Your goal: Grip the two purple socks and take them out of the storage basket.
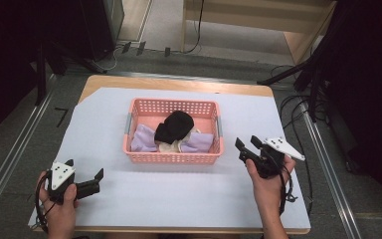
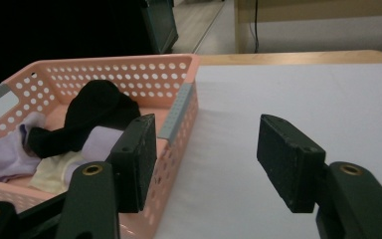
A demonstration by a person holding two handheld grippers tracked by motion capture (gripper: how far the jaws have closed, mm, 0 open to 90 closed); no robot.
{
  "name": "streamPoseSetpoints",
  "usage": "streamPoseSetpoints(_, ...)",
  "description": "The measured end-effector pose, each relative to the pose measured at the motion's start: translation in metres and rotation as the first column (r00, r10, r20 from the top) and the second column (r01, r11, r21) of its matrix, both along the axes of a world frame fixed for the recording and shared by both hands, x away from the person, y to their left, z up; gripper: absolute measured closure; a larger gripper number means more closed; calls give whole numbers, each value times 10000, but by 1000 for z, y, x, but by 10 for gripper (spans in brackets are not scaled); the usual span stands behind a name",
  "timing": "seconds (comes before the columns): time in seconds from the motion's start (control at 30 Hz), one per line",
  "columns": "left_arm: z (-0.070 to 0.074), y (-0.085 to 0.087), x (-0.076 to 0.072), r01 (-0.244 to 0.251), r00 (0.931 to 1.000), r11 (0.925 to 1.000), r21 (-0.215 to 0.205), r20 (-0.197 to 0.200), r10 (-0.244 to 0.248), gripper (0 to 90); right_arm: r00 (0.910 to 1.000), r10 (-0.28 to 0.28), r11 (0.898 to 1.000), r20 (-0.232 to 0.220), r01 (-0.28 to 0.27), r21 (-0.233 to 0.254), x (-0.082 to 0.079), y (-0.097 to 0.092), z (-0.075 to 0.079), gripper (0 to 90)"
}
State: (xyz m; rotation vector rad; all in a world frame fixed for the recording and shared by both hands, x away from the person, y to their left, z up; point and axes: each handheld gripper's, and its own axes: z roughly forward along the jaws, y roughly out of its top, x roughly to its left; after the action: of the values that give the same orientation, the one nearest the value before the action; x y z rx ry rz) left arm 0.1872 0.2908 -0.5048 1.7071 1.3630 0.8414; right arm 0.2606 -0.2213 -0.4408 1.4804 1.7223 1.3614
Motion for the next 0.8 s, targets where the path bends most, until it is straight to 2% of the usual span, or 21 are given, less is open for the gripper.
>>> streamPoseSetpoints(0.1, 0, -1, 0, -32, 10000, 10000, 21, -22, 32, 2, 9991, 199, 9998, -367, -201, -65, 9, 17, 2, 410)
streamPoseSetpoints(0.27, 0, 0, 0, 1, 10000, 10000, 1, 9, -1, 1, 9961, 677, 9971, -568, -696, -322, 21, 46, 0, 410)
streamPoseSetpoints(0.43, 0, 0, 0, 12, 10000, 10000, -14, 11, -12, 1, 9915, 805, 9937, -1026, -879, -696, 31, 67, -4, 426)
streamPoseSetpoints(0.57, 0, 0, 0, 33, 10000, 10000, -13, 3, -33, 1, 9904, 871, 9896, -1073, -985, -1051, 39, 80, -5, 430)
streamPoseSetpoints(0.8, 0, 0, 0, 29, 10000, 10000, 65, -6, -29, 1, 9856, 812, 9839, -1484, -1030, -1460, 52, 100, -9, 450)
